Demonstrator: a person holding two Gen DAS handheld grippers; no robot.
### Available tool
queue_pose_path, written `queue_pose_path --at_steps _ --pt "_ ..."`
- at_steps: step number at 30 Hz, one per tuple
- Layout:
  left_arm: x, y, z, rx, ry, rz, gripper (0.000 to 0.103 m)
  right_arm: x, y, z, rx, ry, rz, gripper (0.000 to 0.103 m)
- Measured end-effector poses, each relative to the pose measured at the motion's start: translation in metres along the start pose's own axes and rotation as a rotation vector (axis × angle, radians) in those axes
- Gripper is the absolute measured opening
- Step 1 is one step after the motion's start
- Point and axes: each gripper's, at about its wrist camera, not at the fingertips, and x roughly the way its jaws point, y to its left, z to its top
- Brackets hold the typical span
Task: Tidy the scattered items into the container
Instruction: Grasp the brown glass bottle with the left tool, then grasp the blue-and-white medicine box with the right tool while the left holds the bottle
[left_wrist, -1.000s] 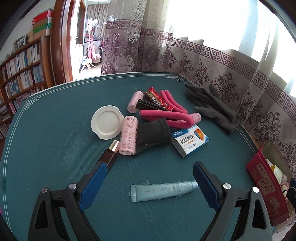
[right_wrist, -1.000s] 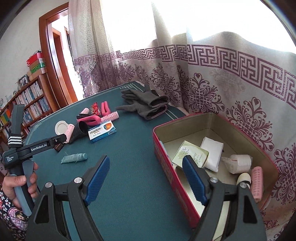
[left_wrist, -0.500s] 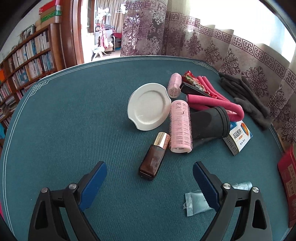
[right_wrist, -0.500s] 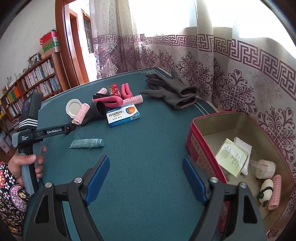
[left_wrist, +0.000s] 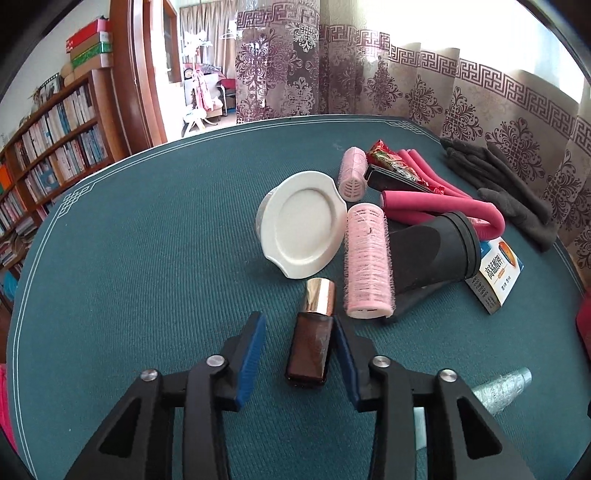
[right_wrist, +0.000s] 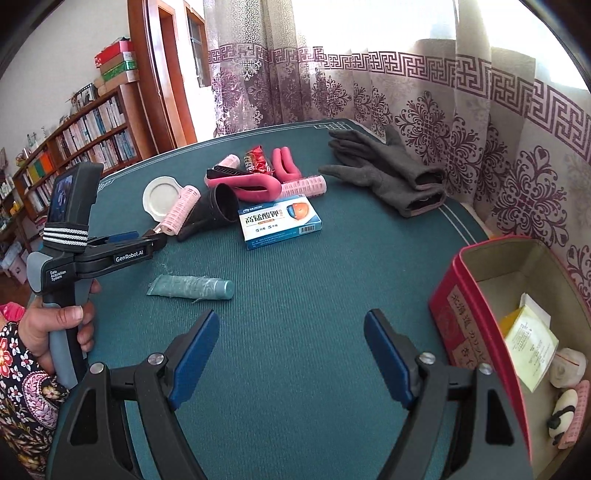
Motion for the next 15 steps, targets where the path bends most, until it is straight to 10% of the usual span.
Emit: queue_pose_path --at_steps 15 --pt "-0.006 0.013 -0.006 -0.068 -0.003 -0.065 0.021 0.088 -0.009 0.061 0.078 0.071 0.075 0.083"
